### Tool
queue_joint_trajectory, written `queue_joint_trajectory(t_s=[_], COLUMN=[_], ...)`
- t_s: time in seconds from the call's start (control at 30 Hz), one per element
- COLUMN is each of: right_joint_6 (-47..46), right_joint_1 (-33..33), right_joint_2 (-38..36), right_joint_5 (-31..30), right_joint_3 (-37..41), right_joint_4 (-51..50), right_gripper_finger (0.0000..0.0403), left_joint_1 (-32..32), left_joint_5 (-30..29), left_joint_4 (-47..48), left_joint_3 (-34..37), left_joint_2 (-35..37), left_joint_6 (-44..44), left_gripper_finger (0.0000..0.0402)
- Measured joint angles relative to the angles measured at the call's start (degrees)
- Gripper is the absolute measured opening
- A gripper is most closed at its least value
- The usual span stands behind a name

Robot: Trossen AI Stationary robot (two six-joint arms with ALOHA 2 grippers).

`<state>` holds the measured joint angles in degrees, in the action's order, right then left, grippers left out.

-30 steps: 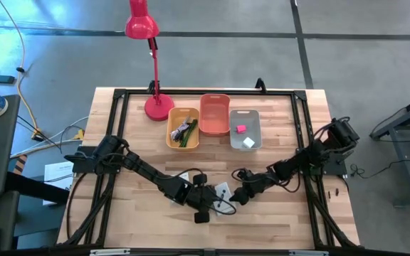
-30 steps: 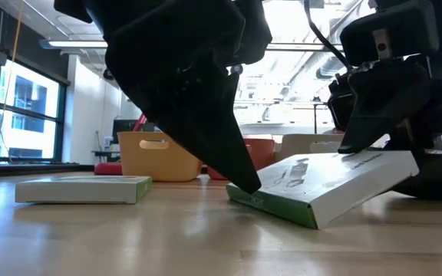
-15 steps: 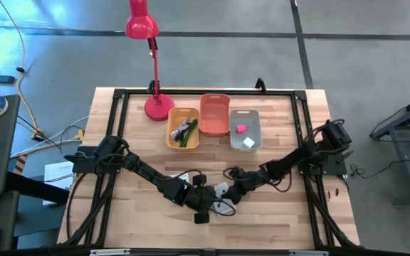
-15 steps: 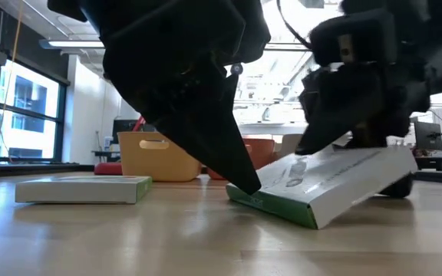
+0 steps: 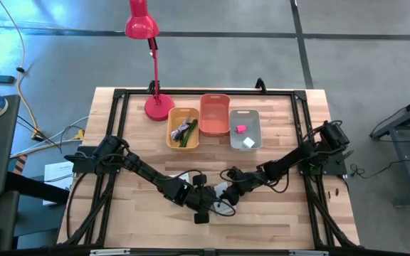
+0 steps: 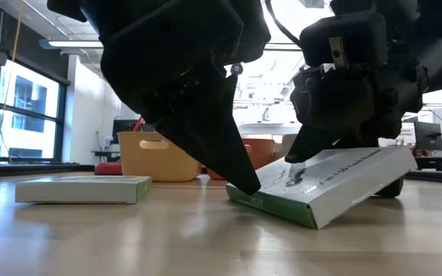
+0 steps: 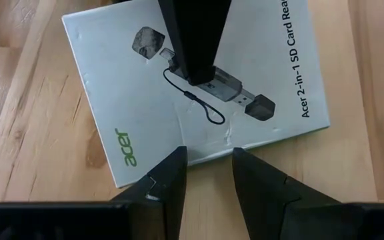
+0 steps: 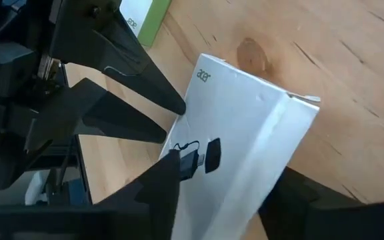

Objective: Pick and place items into bin
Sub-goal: Put the right white card reader box into the orange bin

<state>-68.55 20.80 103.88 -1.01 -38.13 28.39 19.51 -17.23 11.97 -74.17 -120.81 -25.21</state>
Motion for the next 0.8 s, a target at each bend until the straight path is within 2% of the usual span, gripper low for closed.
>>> queue_joint_trajectory(t_s=[0.2,0.33,0.8], right_joint_6=[-0.1,-0.5,2.8], right_joint_1=[0.3,0.3,0.3], right_joint_2=[0.0,-0.1,-0.1], right_joint_5=[0.6,0.5,0.3], right_joint_3=[0.0,0.0,0.0], right_joint_4=[0.1,0.2,0.2], right_gripper_finger=[0.0111,0.0089,0.0113], left_joint_1=[0.0,-0.3,-0.4], left_joint_5=[-0.4,-0.4,-0.3], left_joint_4=[-0.1,-0.1,-1.1], left_joint_3=[0.0,0.0,0.0], left_joint_2=[0.0,0.0,0.0], left_joint_6=[0.8,0.8,1.0], left_gripper_finger=[0.0111,0.0111,0.0111])
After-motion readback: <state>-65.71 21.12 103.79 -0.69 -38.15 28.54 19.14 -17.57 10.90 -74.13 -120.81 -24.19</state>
